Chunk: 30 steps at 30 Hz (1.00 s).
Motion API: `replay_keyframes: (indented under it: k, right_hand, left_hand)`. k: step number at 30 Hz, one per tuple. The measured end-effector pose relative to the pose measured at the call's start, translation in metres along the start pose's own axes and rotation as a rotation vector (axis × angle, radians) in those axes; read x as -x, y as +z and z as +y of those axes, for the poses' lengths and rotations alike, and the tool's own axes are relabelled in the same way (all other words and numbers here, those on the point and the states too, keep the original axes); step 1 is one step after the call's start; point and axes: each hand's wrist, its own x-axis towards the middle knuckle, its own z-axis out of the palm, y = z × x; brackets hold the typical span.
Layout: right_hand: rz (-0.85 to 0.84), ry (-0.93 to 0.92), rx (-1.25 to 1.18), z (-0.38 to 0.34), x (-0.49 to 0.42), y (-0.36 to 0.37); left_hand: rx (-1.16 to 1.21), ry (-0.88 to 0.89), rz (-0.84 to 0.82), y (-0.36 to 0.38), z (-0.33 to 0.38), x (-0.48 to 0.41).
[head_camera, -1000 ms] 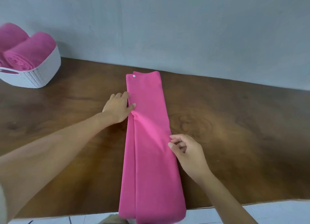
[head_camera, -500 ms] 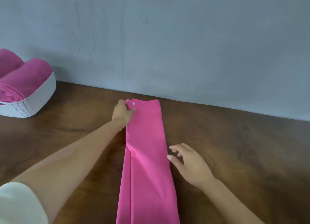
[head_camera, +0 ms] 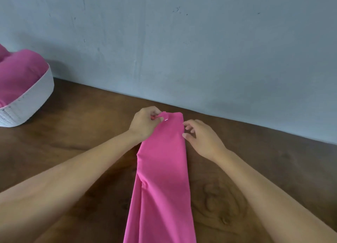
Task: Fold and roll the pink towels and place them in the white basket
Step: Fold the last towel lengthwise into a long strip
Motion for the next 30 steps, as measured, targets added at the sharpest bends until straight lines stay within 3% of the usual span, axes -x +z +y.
replay_keyframes:
  k: [3, 8, 11, 13, 16, 22, 24, 28, 30]
  right_hand:
    - [-0.010, -0.075, 0.090, 0.000, -0.029, 0.000]
    - [-0.193, -0.111, 0.222, 0.000, -0.063, -0.001]
    - [-0.212, -0.089, 0.256, 0.002, -0.072, 0.000]
    - [-0.209, -0.082, 0.288, 0.004, -0.074, -0.002]
    - [-0.189, -0.061, 0.317, 0.009, -0.073, -0.007]
    - [-0.112, -0.078, 0.209, 0.011, -0.051, -0.008]
    - [-0.074, -0.088, 0.209, 0.010, -0.043, -0.007]
    - [-0.023, -0.092, 0.178, 0.005, -0.028, -0.010]
    - [-0.004, -0.103, 0.165, 0.003, -0.021, -0.011]
  left_hand:
    - [-0.023, 0.163, -0.200, 0.002, 0.004, 0.016]
    - [0.015, 0.233, -0.363, -0.001, 0.010, 0.034]
    - [0.043, 0.252, -0.436, -0.004, 0.010, 0.037]
    - [0.066, 0.263, -0.417, -0.007, 0.009, 0.033]
    - [0.094, 0.222, -0.251, -0.013, -0.003, 0.021]
    - [-0.176, 0.106, 0.024, -0.023, -0.027, -0.009]
    - [-0.196, 0.093, -0.011, -0.026, -0.031, -0.017]
    - [0.023, -0.022, -0.200, -0.030, -0.025, -0.023]
    - [0.091, 0.006, -0.208, -0.032, -0.021, -0.023]
